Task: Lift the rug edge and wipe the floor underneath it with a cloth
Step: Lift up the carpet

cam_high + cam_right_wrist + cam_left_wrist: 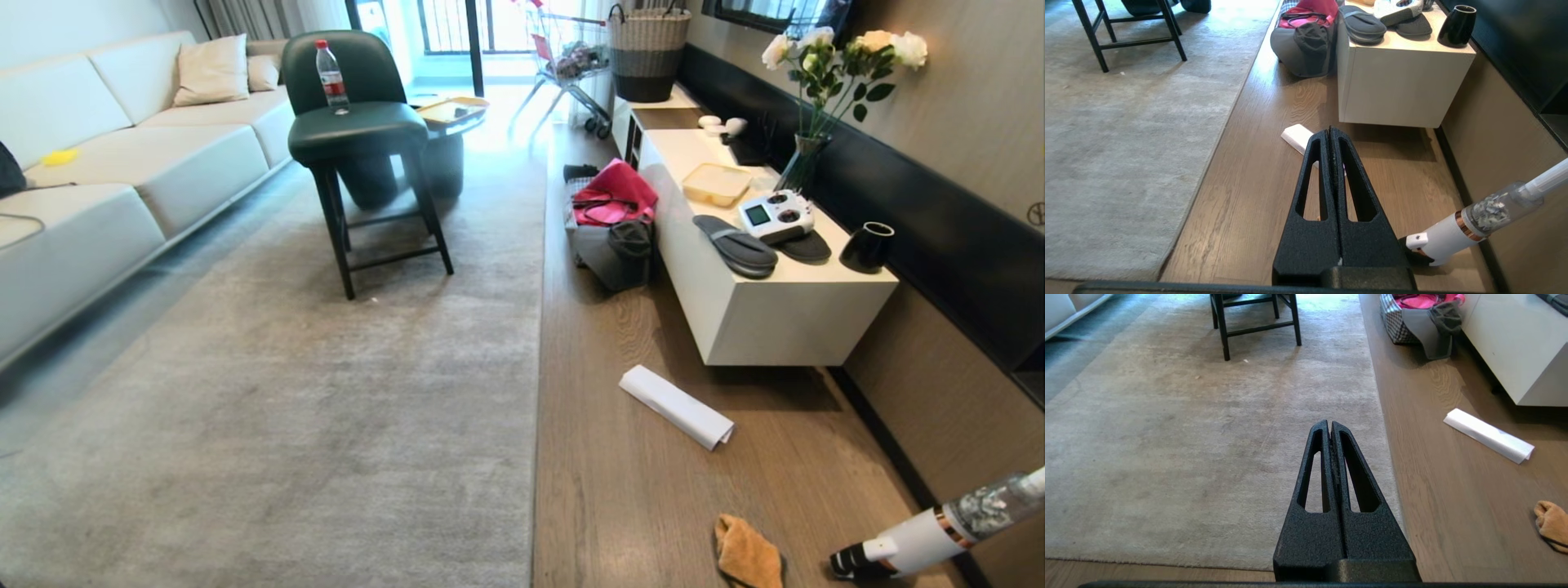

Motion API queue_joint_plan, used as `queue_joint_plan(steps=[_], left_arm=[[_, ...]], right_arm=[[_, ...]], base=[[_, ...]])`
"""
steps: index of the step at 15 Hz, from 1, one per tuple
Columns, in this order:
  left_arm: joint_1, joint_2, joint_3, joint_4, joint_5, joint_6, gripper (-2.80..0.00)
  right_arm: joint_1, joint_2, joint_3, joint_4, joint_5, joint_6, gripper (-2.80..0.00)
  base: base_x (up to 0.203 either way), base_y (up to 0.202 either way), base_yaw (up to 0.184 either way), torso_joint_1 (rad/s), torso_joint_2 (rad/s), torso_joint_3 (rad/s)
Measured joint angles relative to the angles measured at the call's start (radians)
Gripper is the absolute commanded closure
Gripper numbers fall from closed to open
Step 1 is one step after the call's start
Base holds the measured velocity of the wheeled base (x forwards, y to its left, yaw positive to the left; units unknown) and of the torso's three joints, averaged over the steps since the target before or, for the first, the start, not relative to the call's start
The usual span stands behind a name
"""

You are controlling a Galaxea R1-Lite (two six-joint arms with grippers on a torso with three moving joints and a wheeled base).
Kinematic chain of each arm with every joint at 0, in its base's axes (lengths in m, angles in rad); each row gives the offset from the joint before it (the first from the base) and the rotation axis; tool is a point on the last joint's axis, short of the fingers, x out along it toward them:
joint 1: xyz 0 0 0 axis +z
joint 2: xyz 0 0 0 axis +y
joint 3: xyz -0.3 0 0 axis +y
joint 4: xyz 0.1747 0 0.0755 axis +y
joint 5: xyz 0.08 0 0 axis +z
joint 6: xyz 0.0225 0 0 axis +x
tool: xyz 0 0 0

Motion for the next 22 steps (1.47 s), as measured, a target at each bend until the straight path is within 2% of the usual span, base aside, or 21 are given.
queue_joint_plan(steps=[22], left_arm=[[0.001,0.0,0.0,0.002,0.002,0.0,0.0]], right_arm=[[0.0,0.0,0.0,0.0,0.0,0.0,0.0]], base=[[0.0,0.0,0.0,0.0,0.0,0.0]])
